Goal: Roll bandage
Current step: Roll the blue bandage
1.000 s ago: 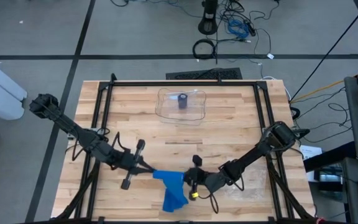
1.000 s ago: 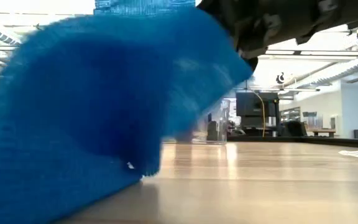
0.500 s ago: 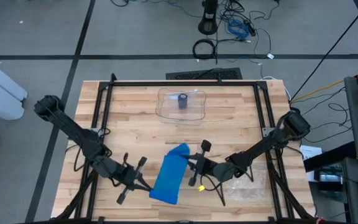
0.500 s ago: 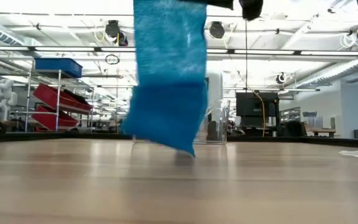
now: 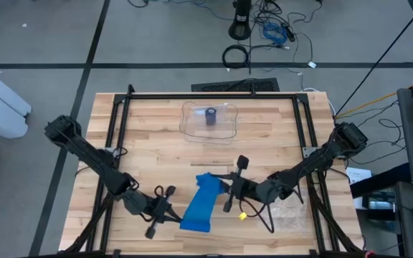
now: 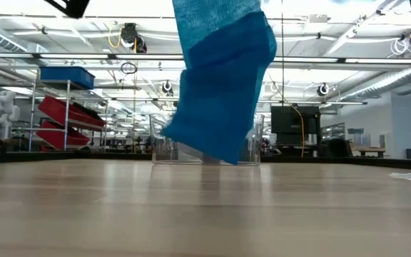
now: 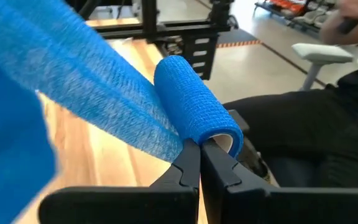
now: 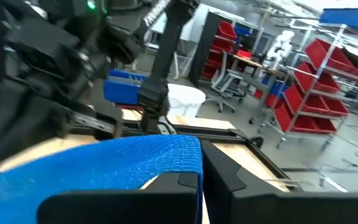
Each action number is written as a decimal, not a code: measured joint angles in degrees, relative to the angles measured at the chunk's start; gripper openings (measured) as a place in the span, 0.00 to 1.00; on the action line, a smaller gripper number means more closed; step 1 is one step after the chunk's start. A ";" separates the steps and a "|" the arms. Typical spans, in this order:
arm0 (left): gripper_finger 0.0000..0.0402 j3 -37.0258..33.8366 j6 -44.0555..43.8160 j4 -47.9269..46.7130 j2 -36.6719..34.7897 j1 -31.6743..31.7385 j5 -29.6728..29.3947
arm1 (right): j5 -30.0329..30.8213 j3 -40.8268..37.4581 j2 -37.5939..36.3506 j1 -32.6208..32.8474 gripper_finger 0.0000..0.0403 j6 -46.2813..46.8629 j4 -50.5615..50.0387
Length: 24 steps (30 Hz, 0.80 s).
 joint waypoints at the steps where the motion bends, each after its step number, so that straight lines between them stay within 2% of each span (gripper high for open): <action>1: 0.00 0.00 -0.02 0.01 0.35 0.21 -0.31 | -0.65 0.00 0.00 0.10 0.00 -0.11 0.32; 5: 0.00 0.00 -0.54 -0.07 1.20 1.40 -0.99 | -2.12 0.00 0.00 1.03 0.00 -3.25 1.84; 18: 0.00 0.00 -1.55 -0.44 1.60 4.32 -1.11 | -1.97 0.09 0.00 5.71 0.00 -27.54 10.24; 21: 0.00 0.00 -1.55 -0.46 1.60 5.04 -1.11 | -2.03 2.31 0.00 6.85 0.00 -30.14 9.21; 24: 0.00 0.00 -1.55 -0.46 1.60 5.81 -2.00 | -3.67 5.82 0.00 8.06 0.00 -30.11 2.67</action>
